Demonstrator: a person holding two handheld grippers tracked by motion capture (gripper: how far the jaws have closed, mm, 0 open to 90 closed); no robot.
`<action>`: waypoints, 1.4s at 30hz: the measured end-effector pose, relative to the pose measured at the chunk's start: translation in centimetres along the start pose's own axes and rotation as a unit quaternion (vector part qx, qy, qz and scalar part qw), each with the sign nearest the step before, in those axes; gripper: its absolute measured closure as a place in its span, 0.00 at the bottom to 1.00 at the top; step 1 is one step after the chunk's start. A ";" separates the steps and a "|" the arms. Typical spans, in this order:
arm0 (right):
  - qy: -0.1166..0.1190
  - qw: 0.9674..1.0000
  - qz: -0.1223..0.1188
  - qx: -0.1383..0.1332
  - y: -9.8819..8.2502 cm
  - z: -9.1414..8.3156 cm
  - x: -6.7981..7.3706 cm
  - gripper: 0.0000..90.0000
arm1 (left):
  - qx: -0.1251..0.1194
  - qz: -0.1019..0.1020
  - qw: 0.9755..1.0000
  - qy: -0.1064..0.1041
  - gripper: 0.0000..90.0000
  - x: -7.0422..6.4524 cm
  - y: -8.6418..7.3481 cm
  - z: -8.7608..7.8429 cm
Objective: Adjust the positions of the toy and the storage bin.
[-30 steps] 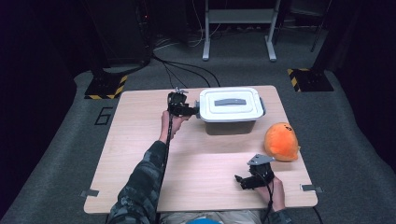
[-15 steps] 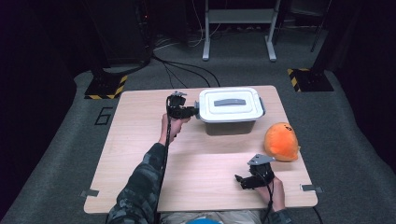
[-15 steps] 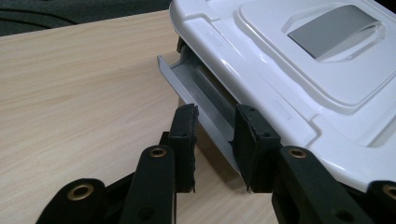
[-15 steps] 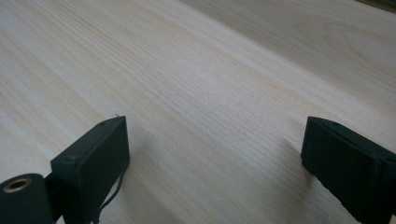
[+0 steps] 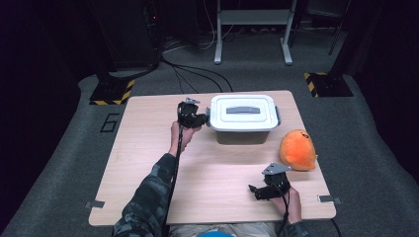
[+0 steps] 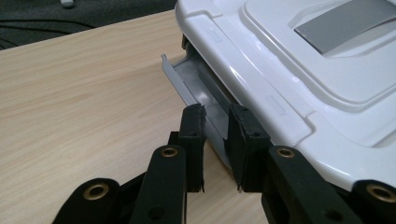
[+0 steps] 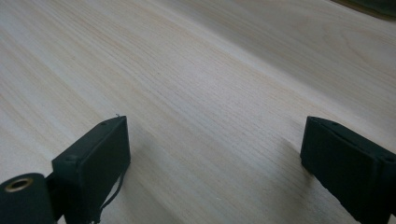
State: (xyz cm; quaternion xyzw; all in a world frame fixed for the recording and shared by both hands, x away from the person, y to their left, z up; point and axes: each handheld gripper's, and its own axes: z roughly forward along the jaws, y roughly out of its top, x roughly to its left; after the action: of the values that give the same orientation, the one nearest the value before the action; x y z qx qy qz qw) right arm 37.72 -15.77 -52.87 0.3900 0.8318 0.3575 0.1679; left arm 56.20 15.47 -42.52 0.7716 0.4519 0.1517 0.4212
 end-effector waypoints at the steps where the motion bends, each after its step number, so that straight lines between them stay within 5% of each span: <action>1: -0.001 1.000 0.001 -0.001 0.0 0.0 0.0 0.08 | -0.001 -0.001 1.000 0.002 0.84 -0.1 -0.1 -0.1; 11: 0.000 1.000 0.001 0.000 0.0 0.0 0.0 0.09 | 0.008 0.002 1.000 0.013 0.84 -0.4 -0.4 -0.8; 14: 0.001 1.000 0.000 0.000 0.0 0.0 0.0 0.09 | -0.001 -0.016 1.000 0.008 0.85 -0.4 -0.9 -1.1; 25: 0.000 1.000 0.000 -0.001 0.0 0.0 0.0 0.09 | -0.018 -0.016 1.000 0.001 0.90 -0.4 -2.2 -2.9; 42: -0.001 1.000 -0.001 -0.001 0.0 0.0 0.0 0.09 | -0.015 0.027 0.999 0.023 0.89 -1.7 -3.3 -4.2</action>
State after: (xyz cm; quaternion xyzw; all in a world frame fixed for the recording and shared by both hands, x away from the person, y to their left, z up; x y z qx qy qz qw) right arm 37.68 -15.75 -52.88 0.3890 0.8318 0.3578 0.1695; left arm 50.79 17.00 -42.38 0.7734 0.4378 0.1879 0.4181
